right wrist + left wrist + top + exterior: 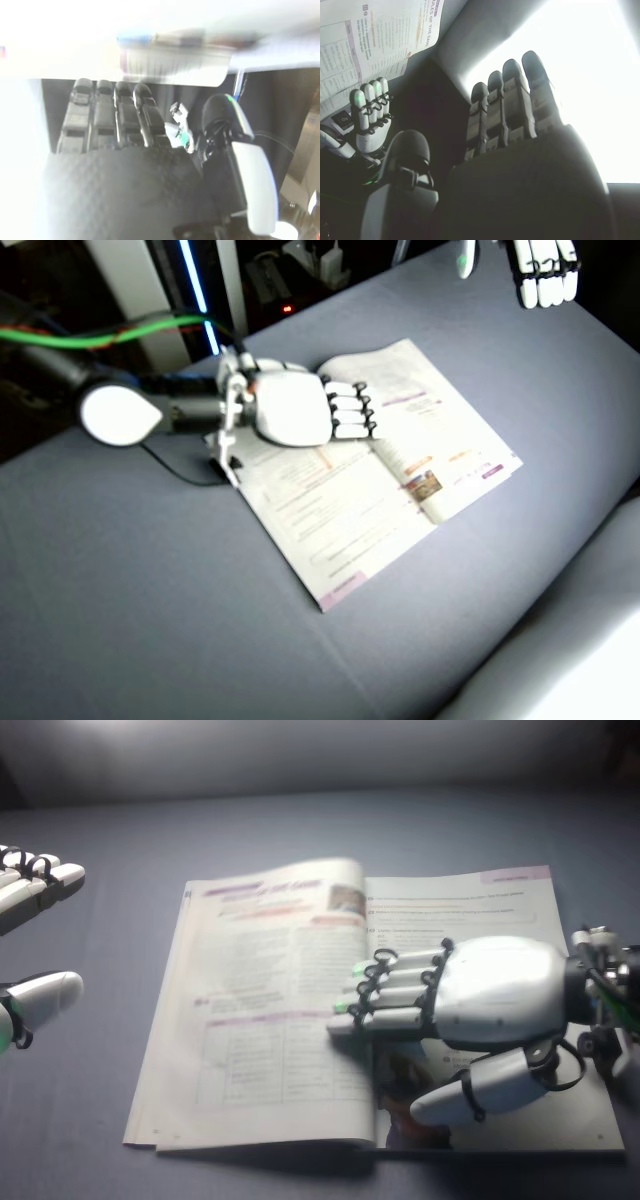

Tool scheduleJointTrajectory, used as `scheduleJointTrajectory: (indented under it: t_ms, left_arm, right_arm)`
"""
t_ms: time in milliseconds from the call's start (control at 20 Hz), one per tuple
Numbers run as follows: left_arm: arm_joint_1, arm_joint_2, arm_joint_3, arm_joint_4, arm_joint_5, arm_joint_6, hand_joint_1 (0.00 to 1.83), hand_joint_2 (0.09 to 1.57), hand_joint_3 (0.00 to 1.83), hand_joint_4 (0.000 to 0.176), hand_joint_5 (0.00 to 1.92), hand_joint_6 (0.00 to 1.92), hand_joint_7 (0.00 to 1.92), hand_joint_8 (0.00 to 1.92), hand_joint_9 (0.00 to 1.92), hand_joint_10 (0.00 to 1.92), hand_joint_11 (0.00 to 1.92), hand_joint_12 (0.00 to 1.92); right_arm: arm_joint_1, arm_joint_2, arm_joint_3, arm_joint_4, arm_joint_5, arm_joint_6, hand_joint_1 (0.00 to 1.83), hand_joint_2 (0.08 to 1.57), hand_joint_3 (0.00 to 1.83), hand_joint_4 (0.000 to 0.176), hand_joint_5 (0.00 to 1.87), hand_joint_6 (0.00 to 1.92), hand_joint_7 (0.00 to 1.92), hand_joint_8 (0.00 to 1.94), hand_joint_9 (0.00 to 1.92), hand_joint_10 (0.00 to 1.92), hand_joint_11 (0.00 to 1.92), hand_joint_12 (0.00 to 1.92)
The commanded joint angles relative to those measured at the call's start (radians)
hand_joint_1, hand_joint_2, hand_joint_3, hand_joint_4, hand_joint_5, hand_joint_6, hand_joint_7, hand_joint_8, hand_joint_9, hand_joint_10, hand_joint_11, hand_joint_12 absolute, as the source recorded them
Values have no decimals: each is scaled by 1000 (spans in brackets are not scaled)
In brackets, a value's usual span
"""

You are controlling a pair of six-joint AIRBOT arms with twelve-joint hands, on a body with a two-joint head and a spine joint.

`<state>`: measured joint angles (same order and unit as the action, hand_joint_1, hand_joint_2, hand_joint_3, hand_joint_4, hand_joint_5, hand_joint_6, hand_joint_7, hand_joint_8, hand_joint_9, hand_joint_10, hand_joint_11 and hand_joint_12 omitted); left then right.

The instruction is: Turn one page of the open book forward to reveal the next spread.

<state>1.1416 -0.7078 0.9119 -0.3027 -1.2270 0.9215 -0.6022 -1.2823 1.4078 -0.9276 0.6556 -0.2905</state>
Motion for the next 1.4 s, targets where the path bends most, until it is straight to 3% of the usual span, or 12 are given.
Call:
scheduleJointTrajectory:
  t_ms: [0,400,650,800,950,1150,1200,1350]
  left_arm:
    - [-2,4,5,-9,-126,-1,0,1353,0,0,175,4,198,4,182,5,14,388]
    - [-4,-2,8,-6,-121,-1,0,1398,4,0,187,2,188,2,170,3,0,396]
    - [-4,-3,6,-7,-124,-1,0,1393,0,0,175,2,177,2,151,4,2,334]
    - [-3,-3,3,-8,-144,-9,0,1359,0,0,171,0,178,1,160,4,18,351]
    - [-2,-3,-3,-7,-186,-20,0,1346,0,0,167,2,165,2,147,4,9,312]
    - [-1,-20,-4,-5,-281,-62,0,1323,0,0,180,6,186,9,157,7,19,310]
    - [-1,-31,-3,-5,-317,-81,0,1286,0,13,148,1,128,1,37,0,0,52]
    - [-1,-50,3,-7,-401,-131,0,1335,4,0,158,2,148,3,90,9,44,19]
  right_arm:
    - [19,-12,9,15,72,3,0,1308,0,0,34,7,8,3,0,0,0,0]
    - [98,-50,5,-90,79,3,0,1265,0,0,27,5,0,0,0,0,0,0]
    - [111,24,-47,-75,114,3,0,1288,0,0,40,9,18,7,0,0,0,0]
    - [112,92,-86,52,193,3,0,1290,0,0,17,3,1,0,0,0,0,0]
    - [72,177,-125,275,275,3,0,1335,17,0,29,9,0,0,0,0,10,4]
    - [-62,272,-152,599,476,3,72,1299,0,0,75,17,22,6,34,10,73,32]
    - [-107,295,-163,682,541,3,13,1240,0,0,114,5,62,6,36,1,39,24]
    - [-192,341,-202,827,662,3,106,1252,0,0,117,2,92,11,44,5,28,20]
